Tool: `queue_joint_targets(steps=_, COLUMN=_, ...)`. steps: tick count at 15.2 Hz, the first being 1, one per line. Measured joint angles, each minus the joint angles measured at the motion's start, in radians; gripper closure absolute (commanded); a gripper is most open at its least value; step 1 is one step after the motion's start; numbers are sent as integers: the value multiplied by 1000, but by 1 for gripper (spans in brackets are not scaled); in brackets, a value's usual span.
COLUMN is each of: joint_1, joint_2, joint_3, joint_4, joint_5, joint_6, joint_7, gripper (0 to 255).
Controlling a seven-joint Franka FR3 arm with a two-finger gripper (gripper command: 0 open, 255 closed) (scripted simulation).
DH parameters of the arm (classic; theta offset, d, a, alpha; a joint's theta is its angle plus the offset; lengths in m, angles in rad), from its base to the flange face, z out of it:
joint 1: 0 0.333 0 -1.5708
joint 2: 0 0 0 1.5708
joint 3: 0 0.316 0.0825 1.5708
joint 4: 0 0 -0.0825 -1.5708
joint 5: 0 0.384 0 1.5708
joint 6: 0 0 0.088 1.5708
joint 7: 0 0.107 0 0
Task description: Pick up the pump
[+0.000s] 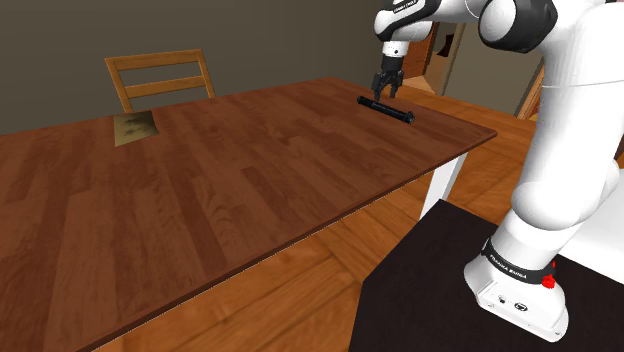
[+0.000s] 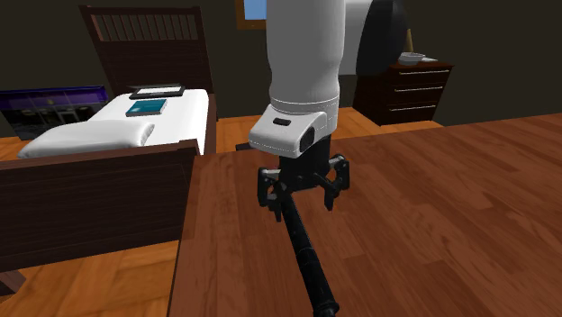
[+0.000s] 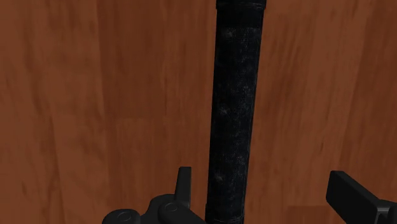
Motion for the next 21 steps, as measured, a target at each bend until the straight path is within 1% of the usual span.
queue_joint_targets(steps=2, joint_1=-12, joint_2=35, joint_3=-1, joint_4=23, joint_5=13, joint_6=10, joint_7=-9, gripper=0)
queue_joint_targets(steps=9, joint_1=-16, joint_2=64, joint_3=3, joint_4=-18, joint_5=25, joint_6=78, joint_7=-20, gripper=0)
queue_joint_targets(steps=10, joint_1=-16, joint_2=66, joint_3=3, joint_4=-19, joint_5=26, joint_6=81, joint_7=-20, gripper=255)
queue_joint_targets(steps=21, joint_1=-16, joint_2=65, joint_3=3, joint_4=-17, joint_5=26, joint_6=78, joint_7=-20, gripper=255)
